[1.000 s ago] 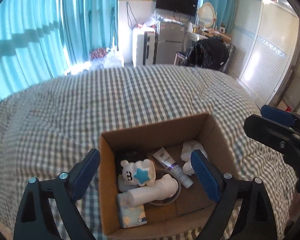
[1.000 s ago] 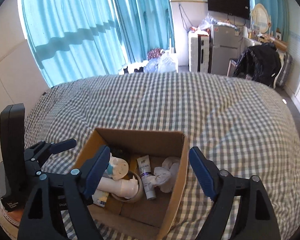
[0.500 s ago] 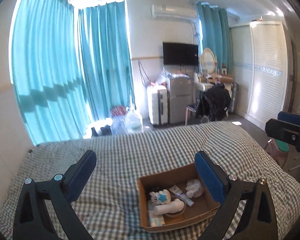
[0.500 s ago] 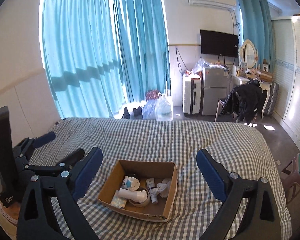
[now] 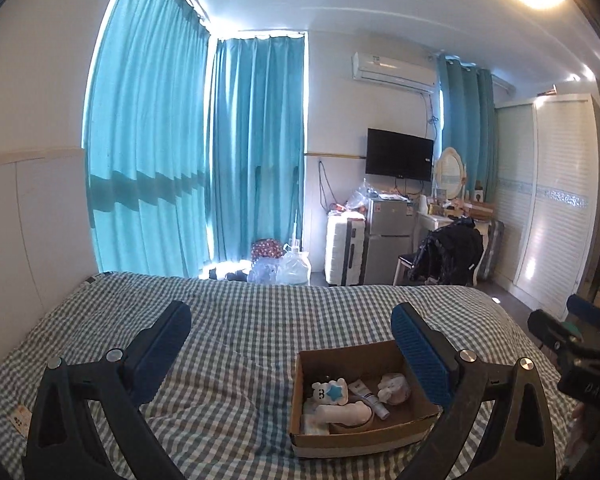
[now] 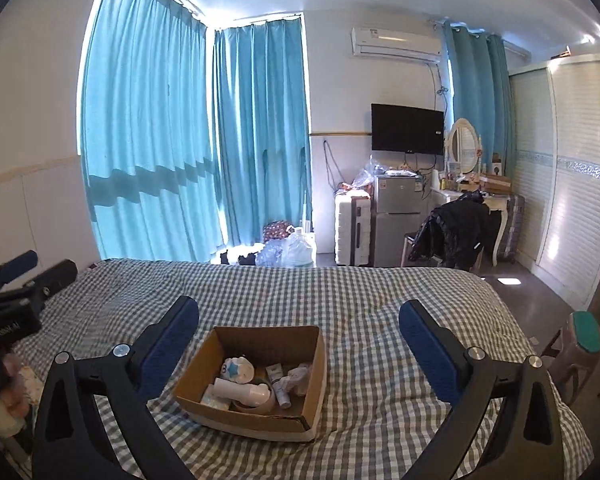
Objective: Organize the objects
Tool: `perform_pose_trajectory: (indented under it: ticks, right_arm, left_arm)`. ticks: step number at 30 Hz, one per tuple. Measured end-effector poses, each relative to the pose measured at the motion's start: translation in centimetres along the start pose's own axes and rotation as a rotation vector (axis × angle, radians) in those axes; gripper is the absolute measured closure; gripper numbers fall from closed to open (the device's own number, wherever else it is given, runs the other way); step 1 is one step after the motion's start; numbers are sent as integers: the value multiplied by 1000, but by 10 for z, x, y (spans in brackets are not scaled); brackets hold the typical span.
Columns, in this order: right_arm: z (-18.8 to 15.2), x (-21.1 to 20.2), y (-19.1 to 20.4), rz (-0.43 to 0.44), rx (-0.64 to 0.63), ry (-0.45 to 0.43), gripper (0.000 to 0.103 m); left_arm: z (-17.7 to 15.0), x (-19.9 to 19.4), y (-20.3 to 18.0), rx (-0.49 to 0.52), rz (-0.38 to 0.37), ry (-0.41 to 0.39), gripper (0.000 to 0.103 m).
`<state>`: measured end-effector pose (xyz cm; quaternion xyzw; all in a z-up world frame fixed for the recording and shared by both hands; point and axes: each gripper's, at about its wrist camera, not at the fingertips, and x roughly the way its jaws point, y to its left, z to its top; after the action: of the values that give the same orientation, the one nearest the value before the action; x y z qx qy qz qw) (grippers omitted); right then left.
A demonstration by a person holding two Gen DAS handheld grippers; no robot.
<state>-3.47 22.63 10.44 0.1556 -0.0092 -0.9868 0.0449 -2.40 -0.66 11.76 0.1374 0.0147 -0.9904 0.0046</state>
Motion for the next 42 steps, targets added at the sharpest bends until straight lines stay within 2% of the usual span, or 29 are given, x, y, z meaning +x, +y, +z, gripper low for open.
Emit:
perform_pose_trajectory:
  ticks: [3, 8, 12, 15, 19, 21, 42]
  right_arm:
    - [-24, 0, -1, -17, 3, -22, 2]
    - [-66, 14, -5, -75, -42, 3, 2]
    - [-88, 24, -14, -56, 13, 46, 2]
    - [-97, 29, -9, -72, -21, 55, 2]
    - [-102, 35, -5, -64, -26, 75, 2]
    - [-102, 39, -6, -44, -11, 85, 2]
    - [-105, 42, 4, -44, -20, 104, 2]
  left_arm:
    - [-20, -2, -4, 9, 27, 3, 0]
    - [-68, 4, -9, 72, 102, -3, 0]
    - [-99, 14, -5, 14, 56, 52, 0]
    - [-108, 17, -9, 25, 24, 82, 0]
    - [-116, 17, -15, 60, 30, 93, 0]
    - [-115, 15, -13, 56, 30, 90, 0]
    - [-110, 20, -4, 41, 12, 134, 0]
